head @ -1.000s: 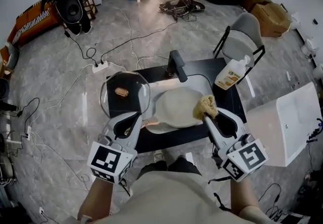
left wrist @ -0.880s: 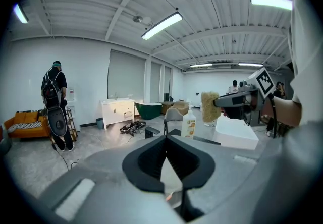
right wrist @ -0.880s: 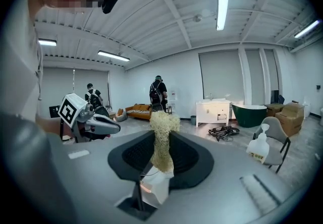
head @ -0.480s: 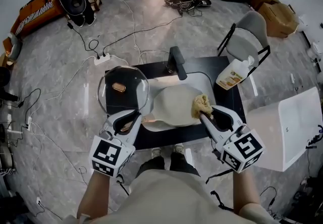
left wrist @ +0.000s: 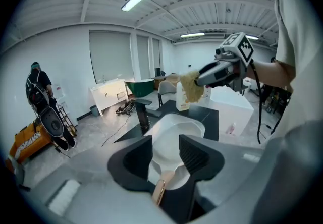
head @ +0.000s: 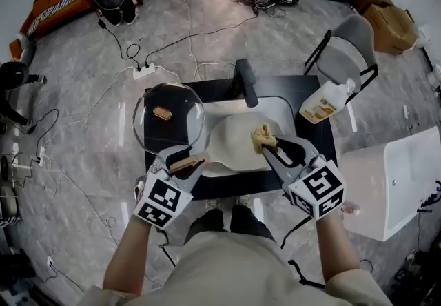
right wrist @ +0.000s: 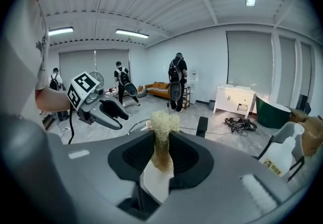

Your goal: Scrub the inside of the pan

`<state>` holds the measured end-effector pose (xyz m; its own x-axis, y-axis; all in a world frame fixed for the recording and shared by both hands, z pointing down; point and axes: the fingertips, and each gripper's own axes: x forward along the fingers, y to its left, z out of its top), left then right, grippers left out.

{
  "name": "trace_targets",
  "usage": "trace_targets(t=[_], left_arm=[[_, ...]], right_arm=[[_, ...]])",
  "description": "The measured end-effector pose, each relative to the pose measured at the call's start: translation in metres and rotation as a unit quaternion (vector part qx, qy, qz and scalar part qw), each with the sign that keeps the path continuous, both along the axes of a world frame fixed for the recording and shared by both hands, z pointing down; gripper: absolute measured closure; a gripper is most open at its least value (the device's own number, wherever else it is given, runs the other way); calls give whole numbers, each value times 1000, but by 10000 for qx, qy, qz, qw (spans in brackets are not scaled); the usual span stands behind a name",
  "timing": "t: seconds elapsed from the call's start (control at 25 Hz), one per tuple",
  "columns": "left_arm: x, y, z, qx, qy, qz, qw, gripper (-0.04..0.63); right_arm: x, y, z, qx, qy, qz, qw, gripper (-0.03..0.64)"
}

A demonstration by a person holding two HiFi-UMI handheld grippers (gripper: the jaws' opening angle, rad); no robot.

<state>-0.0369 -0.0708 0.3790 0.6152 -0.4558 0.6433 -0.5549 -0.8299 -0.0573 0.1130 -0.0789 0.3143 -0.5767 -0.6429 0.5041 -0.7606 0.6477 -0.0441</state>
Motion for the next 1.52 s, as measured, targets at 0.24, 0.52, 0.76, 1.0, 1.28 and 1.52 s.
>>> trace_targets(t=[0.24,0.52,0.76,1.0,1.28,1.52], left_arm=[[4,-1,43,-431,-311,110,9985,416],[8,-13,87,-717,-752,275,9942,399],[8,-19,132,-987,-1235,549,9859,387],[8,-11,179,-1429,-1597,747,9739,368],[9,0,221,-1825,-1882,886,9610,345],[2,9,254,-1986,-2325,1058,9462,337]], right_arm=[[-5,-21,36,-301,168,-279,9990,523],[-12,-38,85,-694,461,-609,9947,523],[-17,-49,132,-1170,576,-825,9880,523],[-26,-49,179,-1646,707,-1186,9767,522],[-29,-47,235,-2186,985,-1588,9578,522],[-30,-19,282,-2789,1625,-2574,9108,522]])
